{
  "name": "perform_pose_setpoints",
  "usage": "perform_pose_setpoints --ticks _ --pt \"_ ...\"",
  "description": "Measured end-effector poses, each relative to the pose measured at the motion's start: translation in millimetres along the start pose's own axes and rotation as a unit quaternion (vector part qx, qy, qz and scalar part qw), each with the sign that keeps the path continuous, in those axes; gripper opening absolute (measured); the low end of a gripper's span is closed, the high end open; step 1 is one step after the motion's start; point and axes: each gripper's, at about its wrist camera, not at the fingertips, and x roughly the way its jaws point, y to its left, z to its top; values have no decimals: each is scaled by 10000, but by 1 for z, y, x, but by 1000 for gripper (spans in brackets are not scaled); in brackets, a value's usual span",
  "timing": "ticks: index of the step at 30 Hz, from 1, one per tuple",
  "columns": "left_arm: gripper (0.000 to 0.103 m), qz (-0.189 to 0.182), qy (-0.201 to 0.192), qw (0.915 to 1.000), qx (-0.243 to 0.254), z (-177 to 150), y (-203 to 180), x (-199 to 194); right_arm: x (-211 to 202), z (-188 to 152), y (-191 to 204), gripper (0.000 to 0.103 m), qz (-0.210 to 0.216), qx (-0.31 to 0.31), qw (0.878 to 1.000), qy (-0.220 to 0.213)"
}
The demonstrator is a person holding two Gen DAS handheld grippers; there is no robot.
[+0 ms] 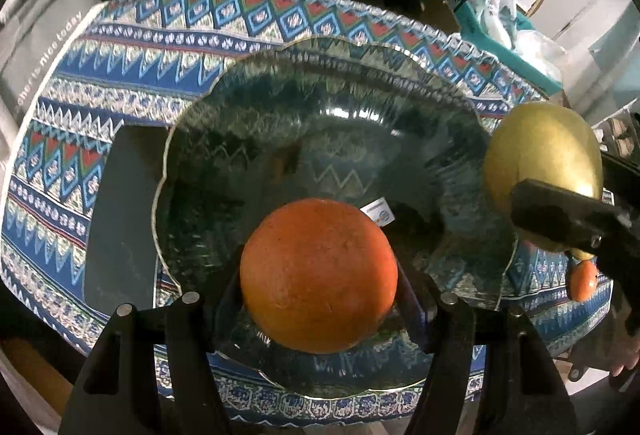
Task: Organize fruits
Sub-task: 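Carry both fruits over the glass bowl and open both tools to drop them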
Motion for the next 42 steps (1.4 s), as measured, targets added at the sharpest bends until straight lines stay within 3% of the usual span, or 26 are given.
perform_pose_setpoints --ticks 11,24,33,42 --pt "69 79 450 9988 -155 -11 2 25 26 -10 1 81 12 -45 9995 318" --pt "73 244 192 9993 215 -14 -9 0 41 -15 -4 81 98 162 9983 559" --pt "74 193 18 9994 277 -11 -13 -18 18 -6 -4 80 256 230 9992 226" --pt "74 86 -319 9986 410 -4 -31 -45 -21 -10 -1 80 -115 93 9998 -131"
